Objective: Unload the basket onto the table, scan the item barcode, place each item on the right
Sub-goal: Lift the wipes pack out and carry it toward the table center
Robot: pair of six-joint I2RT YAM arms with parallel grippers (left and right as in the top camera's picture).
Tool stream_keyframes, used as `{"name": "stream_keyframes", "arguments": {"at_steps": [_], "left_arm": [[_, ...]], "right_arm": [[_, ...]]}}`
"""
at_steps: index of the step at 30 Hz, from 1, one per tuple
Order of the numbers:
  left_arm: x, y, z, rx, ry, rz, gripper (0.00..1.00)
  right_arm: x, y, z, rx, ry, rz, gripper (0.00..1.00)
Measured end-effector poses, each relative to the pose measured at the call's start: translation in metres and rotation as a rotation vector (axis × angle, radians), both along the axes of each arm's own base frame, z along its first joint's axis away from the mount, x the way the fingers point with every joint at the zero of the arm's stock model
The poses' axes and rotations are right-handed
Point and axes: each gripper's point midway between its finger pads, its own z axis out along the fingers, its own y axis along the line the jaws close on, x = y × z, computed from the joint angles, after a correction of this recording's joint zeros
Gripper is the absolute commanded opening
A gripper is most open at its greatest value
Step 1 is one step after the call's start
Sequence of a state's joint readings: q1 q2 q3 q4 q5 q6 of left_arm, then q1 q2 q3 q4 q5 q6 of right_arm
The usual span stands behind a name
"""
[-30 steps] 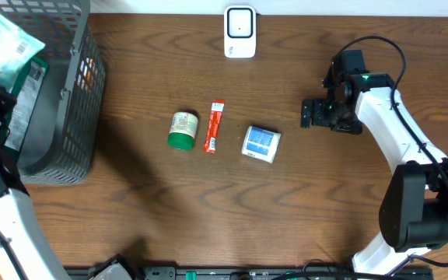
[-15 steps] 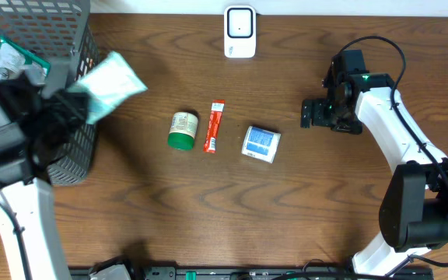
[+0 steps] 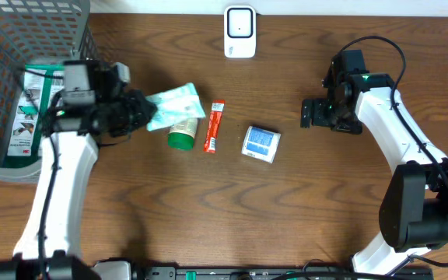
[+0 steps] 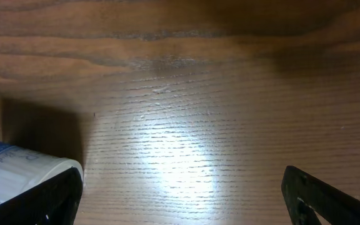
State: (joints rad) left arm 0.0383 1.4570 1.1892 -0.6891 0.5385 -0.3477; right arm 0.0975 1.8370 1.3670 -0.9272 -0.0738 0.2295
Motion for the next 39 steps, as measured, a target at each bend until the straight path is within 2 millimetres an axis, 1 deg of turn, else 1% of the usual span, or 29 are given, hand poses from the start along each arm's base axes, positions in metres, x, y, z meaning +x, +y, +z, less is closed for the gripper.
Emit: {"name": "stream_keyframes", "arguments": {"at_steps": [6,11,16,19,22,25,27,30,34,39], "left_arm": [[0.004,-0.018,-0.033,0.073,0.067,-0.049,0.07],[0.010,-0.036,-0.053,0.165,0.068,-0.094,0.07],[0.026,-0.057,-0.065,0.225,0.011,-0.129,0.07],[0.038,-0.067,-0.075,0.242,-0.018,-0.138,0.07],[0.047,-0.078,-0.094,0.245,-0.015,-0.144,0.07],[0.052,-0.088,-0.113,0.246,-0.004,-0.150,0.08],[0.056,-0.098,-0.123,0.239,-0.011,-0.156,0.07],[0.057,-0.109,-0.128,0.225,-0.012,-0.157,0.07],[0.054,-0.122,-0.128,0.200,-0.006,-0.146,0.07],[0.049,-0.132,-0.128,0.184,0.008,-0.137,0.07]], "right_arm": [[0.000,0.000,0.000,0.000,0.000,0.000,0.99],[0.000,0.000,0.000,0.000,0.000,0.000,0.99],[0.000,0.000,0.000,0.000,0.000,0.000,0.99],[0.000,0.000,0.000,0.000,0.000,0.000,0.99],[0.000,0.000,0.000,0.000,0.000,0.000,0.99],[0.000,0.000,0.000,0.000,0.000,0.000,0.99],[0.000,0.000,0.000,0.000,0.000,0.000,0.99],[0.000,0.000,0.000,0.000,0.000,0.000,0.99],[0.000,0.000,0.000,0.000,0.000,0.000,0.99],[0.000,0.000,0.000,0.000,0.000,0.000,0.99]]}}
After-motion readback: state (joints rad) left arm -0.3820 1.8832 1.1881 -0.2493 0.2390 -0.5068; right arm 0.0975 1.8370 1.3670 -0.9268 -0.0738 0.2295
